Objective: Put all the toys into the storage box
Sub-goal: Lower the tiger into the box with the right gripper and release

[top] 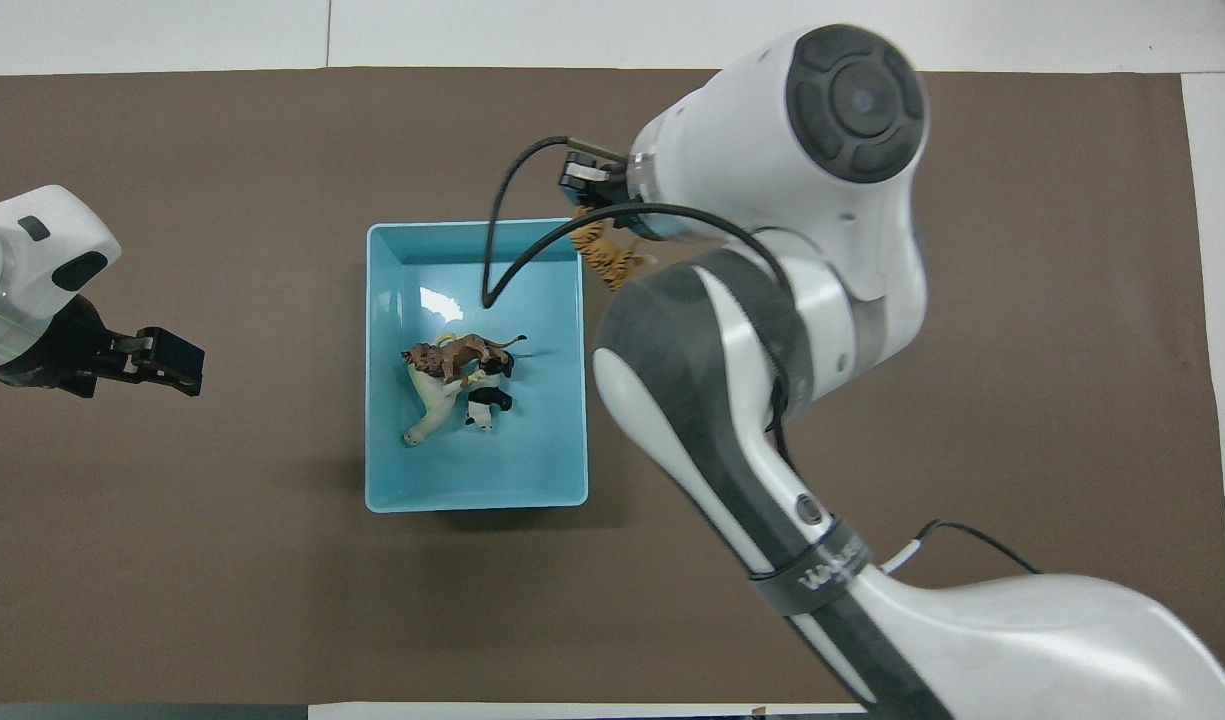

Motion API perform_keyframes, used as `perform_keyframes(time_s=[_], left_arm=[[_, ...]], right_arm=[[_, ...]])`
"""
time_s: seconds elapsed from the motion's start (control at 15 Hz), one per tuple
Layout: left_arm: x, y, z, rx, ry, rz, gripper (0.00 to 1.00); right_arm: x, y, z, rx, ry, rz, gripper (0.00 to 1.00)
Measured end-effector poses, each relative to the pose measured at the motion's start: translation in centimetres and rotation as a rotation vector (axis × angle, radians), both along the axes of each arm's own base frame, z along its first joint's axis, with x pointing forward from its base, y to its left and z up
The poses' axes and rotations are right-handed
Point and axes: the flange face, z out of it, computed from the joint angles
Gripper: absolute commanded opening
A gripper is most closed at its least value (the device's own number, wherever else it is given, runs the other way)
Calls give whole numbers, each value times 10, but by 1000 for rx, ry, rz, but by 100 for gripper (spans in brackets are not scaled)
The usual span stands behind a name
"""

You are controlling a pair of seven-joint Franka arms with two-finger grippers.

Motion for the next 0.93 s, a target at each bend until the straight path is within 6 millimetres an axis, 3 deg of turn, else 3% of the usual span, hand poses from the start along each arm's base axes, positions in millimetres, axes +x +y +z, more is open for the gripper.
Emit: perform_keyframes(time_s=[0.13, 0.2, 0.33, 0.4, 0.6, 0.73, 0.93], left_arm=[[0, 1, 1, -3, -3, 2, 100], [0, 0, 2, -11, -4, 4, 100], [1, -2, 4, -22, -7, 5, 100], [1, -2, 5, -23, -9, 8, 100], [5, -1, 22, -42, -51, 32, 100], [7, -2, 35, -50, -85, 38, 100], [5, -4, 42, -53, -98, 37, 100]], right_arm=[[-15, 52, -31, 42, -21, 5, 0], [-21, 69, -50, 48, -27, 10, 99], [-33, 93, -84, 63, -13, -19, 100], [-39, 100, -91, 70, 12, -53, 100], [-45, 100, -79, 70, 82, -130, 100], [-35, 75, -48, 71, 85, -184, 100], [-2, -20, 19, 32, 48, -254, 100]])
